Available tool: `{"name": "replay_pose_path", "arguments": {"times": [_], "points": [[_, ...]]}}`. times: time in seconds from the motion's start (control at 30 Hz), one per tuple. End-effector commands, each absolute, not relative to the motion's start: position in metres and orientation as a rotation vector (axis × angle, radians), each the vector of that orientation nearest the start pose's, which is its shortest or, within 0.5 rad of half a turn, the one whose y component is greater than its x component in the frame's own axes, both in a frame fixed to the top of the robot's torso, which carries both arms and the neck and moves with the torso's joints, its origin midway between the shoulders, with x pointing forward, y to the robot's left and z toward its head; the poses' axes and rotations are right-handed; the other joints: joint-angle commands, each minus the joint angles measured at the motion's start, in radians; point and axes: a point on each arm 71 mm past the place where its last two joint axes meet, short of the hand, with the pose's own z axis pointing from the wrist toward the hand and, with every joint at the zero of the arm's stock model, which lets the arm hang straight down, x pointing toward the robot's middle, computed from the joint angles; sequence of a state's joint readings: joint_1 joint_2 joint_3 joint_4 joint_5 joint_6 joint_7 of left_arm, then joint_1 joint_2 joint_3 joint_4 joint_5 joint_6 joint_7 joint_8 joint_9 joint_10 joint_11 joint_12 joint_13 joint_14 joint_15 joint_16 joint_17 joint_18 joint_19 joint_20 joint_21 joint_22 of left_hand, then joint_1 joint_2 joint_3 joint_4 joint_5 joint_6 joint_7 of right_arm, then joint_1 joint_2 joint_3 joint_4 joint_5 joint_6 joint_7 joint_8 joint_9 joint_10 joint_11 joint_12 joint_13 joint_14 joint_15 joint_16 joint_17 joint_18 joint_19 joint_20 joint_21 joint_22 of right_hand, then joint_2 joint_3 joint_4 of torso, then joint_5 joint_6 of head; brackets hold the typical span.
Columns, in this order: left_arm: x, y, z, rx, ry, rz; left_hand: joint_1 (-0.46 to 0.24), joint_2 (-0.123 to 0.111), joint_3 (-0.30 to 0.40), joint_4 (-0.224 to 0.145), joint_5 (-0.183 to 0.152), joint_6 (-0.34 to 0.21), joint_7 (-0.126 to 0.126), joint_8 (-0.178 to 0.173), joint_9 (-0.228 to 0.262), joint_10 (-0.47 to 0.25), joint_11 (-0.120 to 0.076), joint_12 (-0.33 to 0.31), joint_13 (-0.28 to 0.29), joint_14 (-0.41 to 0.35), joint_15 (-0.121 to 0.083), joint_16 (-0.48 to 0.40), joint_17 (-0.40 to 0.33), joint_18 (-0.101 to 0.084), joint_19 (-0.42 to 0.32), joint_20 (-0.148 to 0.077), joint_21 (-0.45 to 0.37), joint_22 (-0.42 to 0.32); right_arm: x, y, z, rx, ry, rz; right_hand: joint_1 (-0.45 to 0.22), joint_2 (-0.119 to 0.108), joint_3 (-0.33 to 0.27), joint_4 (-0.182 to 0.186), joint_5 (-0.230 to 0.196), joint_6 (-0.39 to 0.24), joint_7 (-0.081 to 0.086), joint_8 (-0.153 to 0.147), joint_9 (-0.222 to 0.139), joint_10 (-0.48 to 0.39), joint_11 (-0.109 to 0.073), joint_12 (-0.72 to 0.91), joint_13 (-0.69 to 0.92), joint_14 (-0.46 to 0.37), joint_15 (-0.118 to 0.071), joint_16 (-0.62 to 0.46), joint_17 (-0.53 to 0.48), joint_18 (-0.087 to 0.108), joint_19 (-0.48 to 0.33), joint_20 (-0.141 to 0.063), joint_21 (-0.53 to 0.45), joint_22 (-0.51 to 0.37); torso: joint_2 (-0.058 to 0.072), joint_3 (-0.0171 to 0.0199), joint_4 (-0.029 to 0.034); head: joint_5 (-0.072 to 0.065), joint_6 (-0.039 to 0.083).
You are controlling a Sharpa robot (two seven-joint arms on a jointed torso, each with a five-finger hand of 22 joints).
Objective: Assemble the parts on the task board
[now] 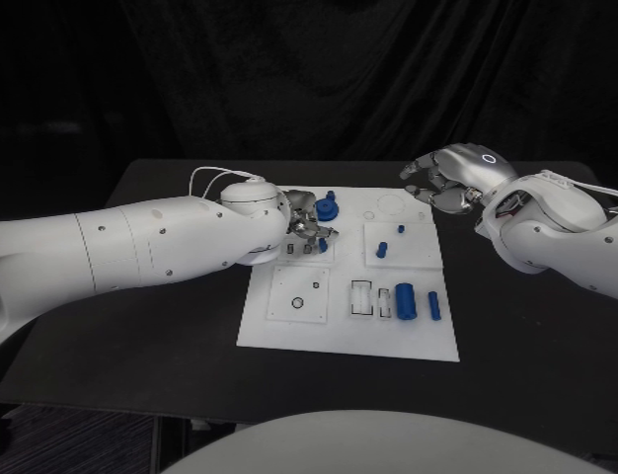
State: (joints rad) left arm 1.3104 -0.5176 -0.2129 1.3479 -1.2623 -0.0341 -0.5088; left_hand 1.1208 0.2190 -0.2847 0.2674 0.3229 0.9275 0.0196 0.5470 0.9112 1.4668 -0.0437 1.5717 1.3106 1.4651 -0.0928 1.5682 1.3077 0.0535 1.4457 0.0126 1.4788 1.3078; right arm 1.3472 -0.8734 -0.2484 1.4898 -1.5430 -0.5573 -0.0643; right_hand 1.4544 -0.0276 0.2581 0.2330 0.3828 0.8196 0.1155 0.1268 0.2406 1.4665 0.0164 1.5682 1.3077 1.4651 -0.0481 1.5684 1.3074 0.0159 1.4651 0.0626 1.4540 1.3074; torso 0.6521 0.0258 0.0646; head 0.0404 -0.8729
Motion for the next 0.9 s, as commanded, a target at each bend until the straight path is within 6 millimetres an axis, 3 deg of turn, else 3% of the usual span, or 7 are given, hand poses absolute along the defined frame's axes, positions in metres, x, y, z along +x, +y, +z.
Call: {"name": "replay_pose_path", "arguments": {"times": [0.03,0.17,0.73,0.9], "points": [[0.5026,0.1043,-0.2271,0.136,2.125,-0.359,0.011,-0.004,0.005,-0.001,0.003,0.006,-0.002,-0.004,0.001,0.104,-0.008,-0.001,0.260,0.106,-0.009,0.003,0.263,-0.004,-0.004,-0.001,-0.006,0.054,0.4889,-0.2290,-0.1732,-0.266,1.452,0.530,0.007,0.000,0.007,-0.001,0.006,0.007,0.001,0.000,-0.001,0.104,0.004,0.003,0.263,0.106,0.005,0.002,0.263,0.017,0.037,0.003,-0.006,0.219,0.001,-0.0002,0.0000,-0.002,0.000],[0.5029,0.1036,-0.2286,0.137,2.129,-0.356,0.018,-0.005,0.012,-0.006,0.004,0.007,-0.002,-0.010,0.005,0.104,-0.008,-0.001,0.260,0.106,-0.009,0.003,0.263,-0.004,-0.004,-0.001,-0.007,0.054,0.4891,-0.2295,-0.1736,-0.266,1.453,0.528,0.007,0.000,0.008,-0.001,0.006,0.008,0.002,-0.001,-0.001,0.104,0.004,0.003,0.263,0.106,0.005,0.002,0.263,0.017,0.037,0.003,-0.006,0.219,0.001,0.0005,0.0023,-0.006,0.000],[0.5034,0.1033,-0.2316,0.142,2.140,-0.352,0.040,-0.008,0.042,-0.019,0.017,0.008,-0.001,-0.036,0.013,0.104,-0.008,-0.001,0.260,0.106,-0.009,0.003,0.263,-0.003,-0.007,-0.001,-0.013,0.049,0.4897,-0.2296,-0.1752,-0.266,1.460,0.525,0.006,0.000,0.009,-0.002,0.006,0.009,0.003,0.000,-0.002,0.104,0.005,0.003,0.263,0.106,0.006,0.002,0.263,0.018,0.036,0.004,-0.008,0.218,0.000,0.0012,0.0007,-0.007,0.000],[0.5035,0.1028,-0.2322,0.144,2.142,-0.353,0.049,-0.013,0.063,-0.025,0.042,0.010,-0.001,-0.054,0.018,0.104,-0.007,-0.001,0.260,0.106,-0.008,0.003,0.263,-0.002,-0.008,-0.001,-0.015,0.048,0.4899,-0.2299,-0.1755,-0.266,1.462,0.523,0.006,0.000,0.010,-0.002,0.006,0.010,0.004,0.000,-0.002,0.104,0.006,0.003,0.263,0.106,0.006,0.002,0.263,0.018,0.035,0.004,-0.010,0.218,0.000,0.0016,0.0013,-0.010,0.000]]}}
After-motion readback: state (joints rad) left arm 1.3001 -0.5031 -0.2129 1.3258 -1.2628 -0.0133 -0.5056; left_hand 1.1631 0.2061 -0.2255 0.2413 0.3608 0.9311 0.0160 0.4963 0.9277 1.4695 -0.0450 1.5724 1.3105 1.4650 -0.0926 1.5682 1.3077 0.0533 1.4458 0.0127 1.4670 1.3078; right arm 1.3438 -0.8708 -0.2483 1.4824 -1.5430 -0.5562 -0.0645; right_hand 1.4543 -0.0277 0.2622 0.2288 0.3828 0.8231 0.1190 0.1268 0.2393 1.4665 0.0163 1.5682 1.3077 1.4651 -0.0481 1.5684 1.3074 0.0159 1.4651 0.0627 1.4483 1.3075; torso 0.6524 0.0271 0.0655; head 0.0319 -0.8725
